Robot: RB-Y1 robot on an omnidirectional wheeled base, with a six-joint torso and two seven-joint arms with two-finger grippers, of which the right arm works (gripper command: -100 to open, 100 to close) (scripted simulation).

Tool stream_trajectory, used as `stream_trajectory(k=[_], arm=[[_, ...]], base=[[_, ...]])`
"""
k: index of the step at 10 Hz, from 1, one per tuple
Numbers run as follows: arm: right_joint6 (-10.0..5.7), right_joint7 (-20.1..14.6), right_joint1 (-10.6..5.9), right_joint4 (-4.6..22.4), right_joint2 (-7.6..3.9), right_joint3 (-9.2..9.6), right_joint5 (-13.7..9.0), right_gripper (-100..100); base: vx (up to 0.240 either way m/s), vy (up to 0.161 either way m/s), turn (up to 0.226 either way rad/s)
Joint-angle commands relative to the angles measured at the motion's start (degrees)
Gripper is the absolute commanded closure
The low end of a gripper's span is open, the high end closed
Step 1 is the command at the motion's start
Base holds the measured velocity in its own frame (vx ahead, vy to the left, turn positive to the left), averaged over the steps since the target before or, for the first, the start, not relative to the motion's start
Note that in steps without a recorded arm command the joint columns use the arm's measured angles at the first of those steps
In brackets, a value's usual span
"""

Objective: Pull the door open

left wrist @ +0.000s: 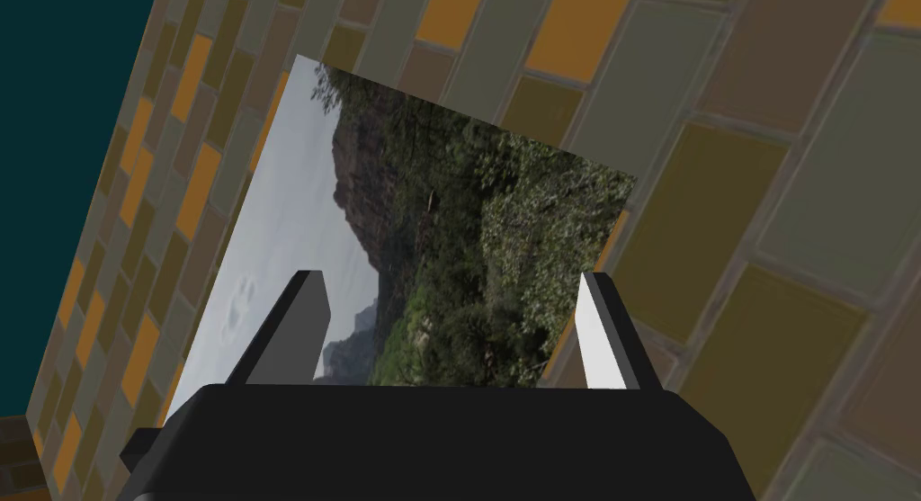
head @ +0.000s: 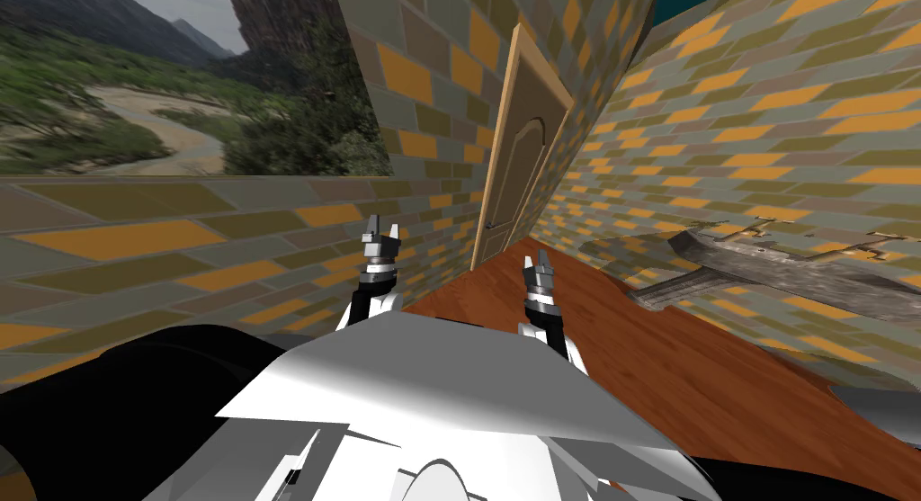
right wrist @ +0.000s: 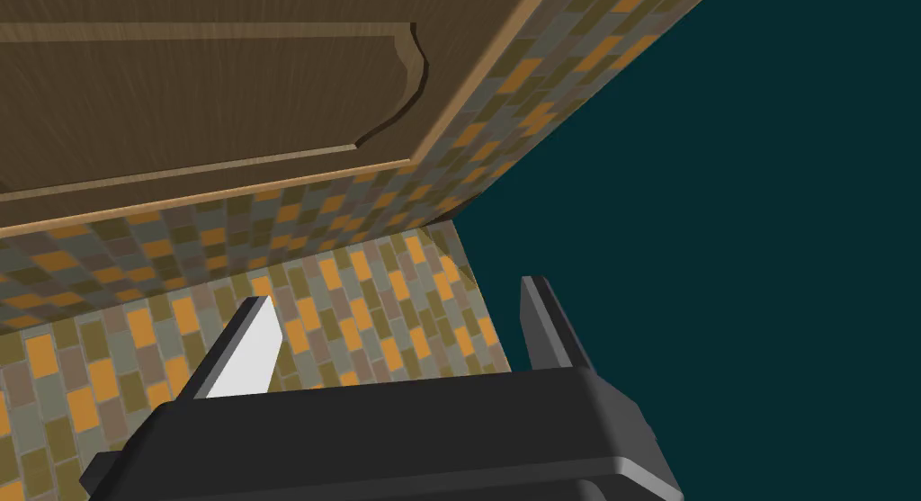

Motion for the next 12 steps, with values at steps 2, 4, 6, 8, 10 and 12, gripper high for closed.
stream_trajectory(k=[2,4,6,8,10,12], arm=[[-0.87,-0.22,-1.24,3.02,-1.06,0.49,-0.70,-100],[-1.54,-0.39,-2.20,5.35,-1.85,0.88,-1.23,-100],[-2.36,-0.60,-3.37,8.18,-2.79,1.34,-1.89,-100],[-3.03,-0.77,-4.33,10.52,-3.56,1.72,-2.42,-100],[-3.70,-0.94,-5.29,12.86,-4.33,2.11,-2.96,-100],[-4.48,-1.14,-6.41,15.57,-5.20,2.55,-3.59,-100]], base=[[0.079,-0.045,0.112],[0.121,-0.074,0.088],[0.079,-0.073,0.101],[0.090,-0.067,0.090],[0.084,-0.052,0.087],[0.082,-0.079,0.104]])
